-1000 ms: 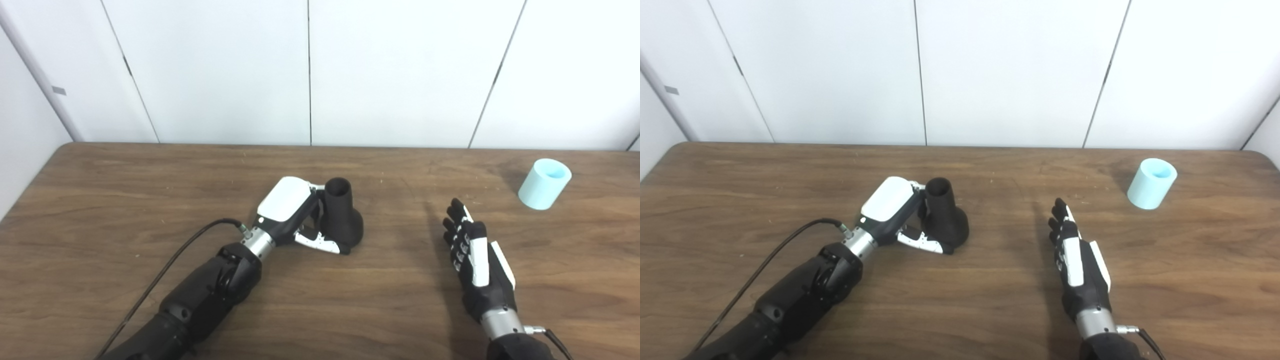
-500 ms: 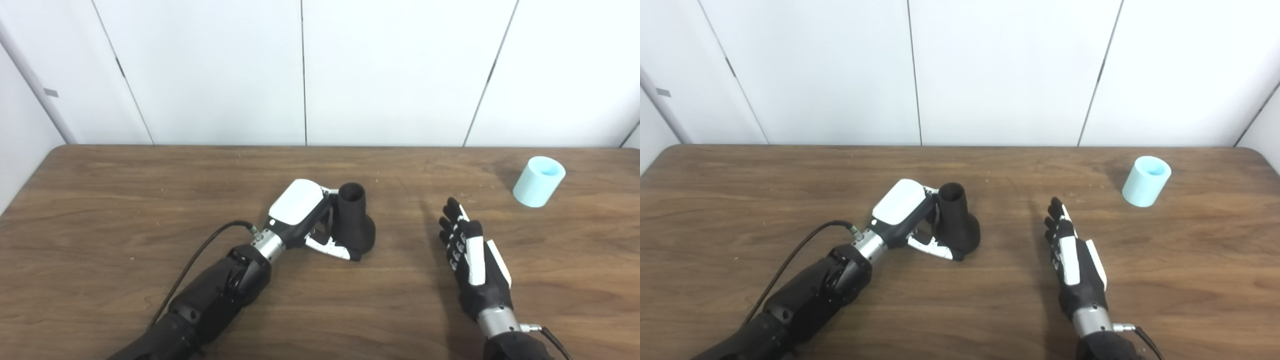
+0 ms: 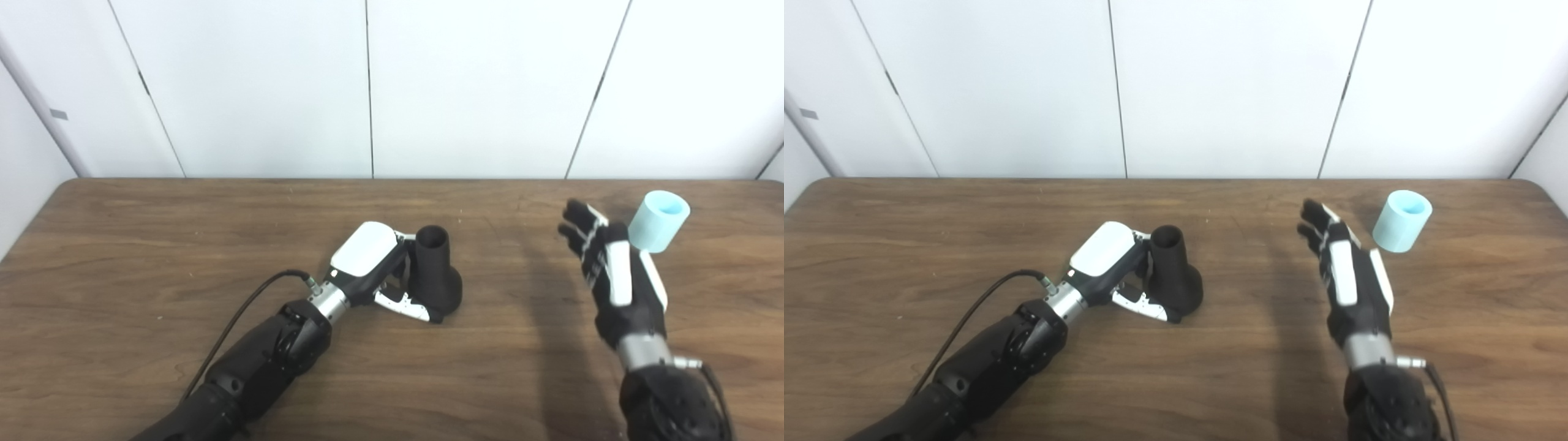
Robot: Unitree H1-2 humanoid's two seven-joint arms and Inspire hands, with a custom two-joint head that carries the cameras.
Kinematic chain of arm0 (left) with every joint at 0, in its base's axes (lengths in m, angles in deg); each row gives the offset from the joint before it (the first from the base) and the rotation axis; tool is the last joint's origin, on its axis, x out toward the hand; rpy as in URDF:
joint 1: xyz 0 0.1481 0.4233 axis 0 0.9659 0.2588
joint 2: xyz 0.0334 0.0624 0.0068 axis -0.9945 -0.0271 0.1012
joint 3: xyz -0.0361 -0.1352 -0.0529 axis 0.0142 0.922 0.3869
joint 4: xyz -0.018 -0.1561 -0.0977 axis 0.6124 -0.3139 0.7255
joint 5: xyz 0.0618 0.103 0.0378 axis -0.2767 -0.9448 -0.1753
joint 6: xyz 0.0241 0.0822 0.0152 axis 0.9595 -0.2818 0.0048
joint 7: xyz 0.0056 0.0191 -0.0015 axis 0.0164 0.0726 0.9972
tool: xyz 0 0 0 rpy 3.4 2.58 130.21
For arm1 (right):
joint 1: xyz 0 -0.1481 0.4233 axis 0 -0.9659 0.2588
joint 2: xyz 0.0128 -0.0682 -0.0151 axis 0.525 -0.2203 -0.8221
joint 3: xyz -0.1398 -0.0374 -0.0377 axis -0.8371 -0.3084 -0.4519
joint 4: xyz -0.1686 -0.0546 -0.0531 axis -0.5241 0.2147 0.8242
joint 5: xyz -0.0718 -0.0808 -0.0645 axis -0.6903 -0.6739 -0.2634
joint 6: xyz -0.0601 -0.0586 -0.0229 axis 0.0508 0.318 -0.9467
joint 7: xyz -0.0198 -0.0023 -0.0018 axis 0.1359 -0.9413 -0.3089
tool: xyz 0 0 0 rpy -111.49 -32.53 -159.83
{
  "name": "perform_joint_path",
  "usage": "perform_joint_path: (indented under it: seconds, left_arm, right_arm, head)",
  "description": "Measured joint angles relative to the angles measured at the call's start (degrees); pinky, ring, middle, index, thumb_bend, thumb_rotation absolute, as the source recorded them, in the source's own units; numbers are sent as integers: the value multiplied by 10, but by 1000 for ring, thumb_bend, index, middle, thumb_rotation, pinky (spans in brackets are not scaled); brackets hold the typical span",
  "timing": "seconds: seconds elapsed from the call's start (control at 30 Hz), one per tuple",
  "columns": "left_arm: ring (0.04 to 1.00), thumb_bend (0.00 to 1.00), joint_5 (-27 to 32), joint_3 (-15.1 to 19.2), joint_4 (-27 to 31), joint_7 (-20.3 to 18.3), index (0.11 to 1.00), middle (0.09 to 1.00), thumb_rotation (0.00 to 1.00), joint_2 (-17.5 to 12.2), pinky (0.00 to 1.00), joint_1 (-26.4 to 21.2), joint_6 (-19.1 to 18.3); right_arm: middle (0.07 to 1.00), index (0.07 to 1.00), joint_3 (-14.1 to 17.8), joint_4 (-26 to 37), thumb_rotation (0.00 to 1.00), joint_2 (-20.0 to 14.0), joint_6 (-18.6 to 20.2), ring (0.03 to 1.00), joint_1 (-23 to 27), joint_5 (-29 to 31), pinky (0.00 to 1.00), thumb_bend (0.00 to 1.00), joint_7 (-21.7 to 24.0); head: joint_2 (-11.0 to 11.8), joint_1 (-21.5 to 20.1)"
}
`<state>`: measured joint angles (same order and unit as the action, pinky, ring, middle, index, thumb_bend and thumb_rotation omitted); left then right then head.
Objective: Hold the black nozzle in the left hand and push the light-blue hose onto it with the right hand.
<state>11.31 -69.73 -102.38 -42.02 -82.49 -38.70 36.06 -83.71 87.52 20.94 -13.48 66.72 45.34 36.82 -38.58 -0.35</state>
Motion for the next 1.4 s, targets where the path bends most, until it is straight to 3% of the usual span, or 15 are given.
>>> perform_joint_path:
  seconds: [0.13,0.3,0.53,0.67,0.83,1.13,1.23,1.4]
  left_arm:
    - [296,643,0,-1,0,-1,289,313,429,-2,218,0,3]
    - [295,640,0,-2,0,-1,290,313,426,-7,219,0,12]
    - [287,644,-1,-5,0,-1,299,307,430,-10,214,0,15]
    - [310,641,-1,-7,0,-1,343,335,435,-10,232,-1,17]
    - [335,631,-1,-7,0,-1,389,365,435,-13,254,-1,18]
    - [305,638,-1,-7,3,-2,304,326,431,-13,250,-1,18]
    - [306,634,-1,-7,3,-2,348,331,430,-14,246,-1,18]
    - [306,634,-2,-7,4,-2,317,329,427,-13,248,0,18]
  right_arm:
    - [792,779,-1,-17,658,-57,-4,773,27,-36,735,749,8]
    - [803,781,-6,-31,570,-138,-4,788,52,-100,724,787,13]
    - [825,787,-80,-62,493,-243,-3,809,112,-273,746,865,31]
    - [832,772,-95,-106,434,-294,5,800,146,-356,711,881,40]
    - [843,762,-101,-145,293,-311,10,803,163,-410,726,953,50]
    - [844,765,-108,-249,256,-325,15,812,195,-453,752,949,61]
    - [832,766,-116,-279,251,-329,15,809,208,-468,760,964,61]
    - [821,766,-131,-324,239,-330,15,785,230,-477,703,964,75]
  head:
    - [0,0]
    - [0,1]
    - [-1,4]
    - [-1,1]
    - [1,-2]
    - [-1,-1]
    - [-2,-3]
    - [-3,-4]
